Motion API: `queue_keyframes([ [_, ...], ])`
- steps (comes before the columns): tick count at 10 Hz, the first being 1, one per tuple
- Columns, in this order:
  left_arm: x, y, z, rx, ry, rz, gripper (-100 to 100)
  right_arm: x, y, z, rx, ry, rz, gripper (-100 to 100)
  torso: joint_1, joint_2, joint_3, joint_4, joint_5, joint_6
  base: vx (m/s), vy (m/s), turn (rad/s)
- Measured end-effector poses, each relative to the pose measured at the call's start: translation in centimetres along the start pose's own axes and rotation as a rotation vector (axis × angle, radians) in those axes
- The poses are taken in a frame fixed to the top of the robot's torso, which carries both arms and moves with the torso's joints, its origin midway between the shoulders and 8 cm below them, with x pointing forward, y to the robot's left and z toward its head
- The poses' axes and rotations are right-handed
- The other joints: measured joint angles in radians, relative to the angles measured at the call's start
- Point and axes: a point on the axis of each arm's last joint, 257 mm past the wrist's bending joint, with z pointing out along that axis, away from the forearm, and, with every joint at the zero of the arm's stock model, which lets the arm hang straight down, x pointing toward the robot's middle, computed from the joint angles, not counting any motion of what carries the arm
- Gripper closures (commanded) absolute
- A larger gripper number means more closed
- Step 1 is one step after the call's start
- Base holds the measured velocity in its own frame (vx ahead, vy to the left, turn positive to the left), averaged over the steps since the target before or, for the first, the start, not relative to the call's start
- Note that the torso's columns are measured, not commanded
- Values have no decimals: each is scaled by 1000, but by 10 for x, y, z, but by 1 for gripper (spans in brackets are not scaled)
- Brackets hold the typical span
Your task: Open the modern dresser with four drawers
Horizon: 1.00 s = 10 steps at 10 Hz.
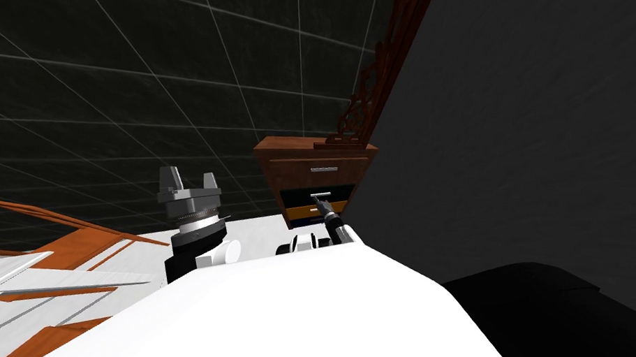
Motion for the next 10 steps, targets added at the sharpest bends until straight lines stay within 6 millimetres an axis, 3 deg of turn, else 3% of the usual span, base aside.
queue_keyframes([
  [4, 0, 0, 0, 0, 0, 0, 0, 30, -20, 5, 72, 49, -158, -100, 0, 1, 0, 0, 0, 0, 26, 34, -11],
  [10, 0, 0, 0, 0, 0, 0, 0, 57, -51, 4, 167, 97, -414, -100, 0, 0, 0, 0, 0, 0, 25, 32, -11],
])
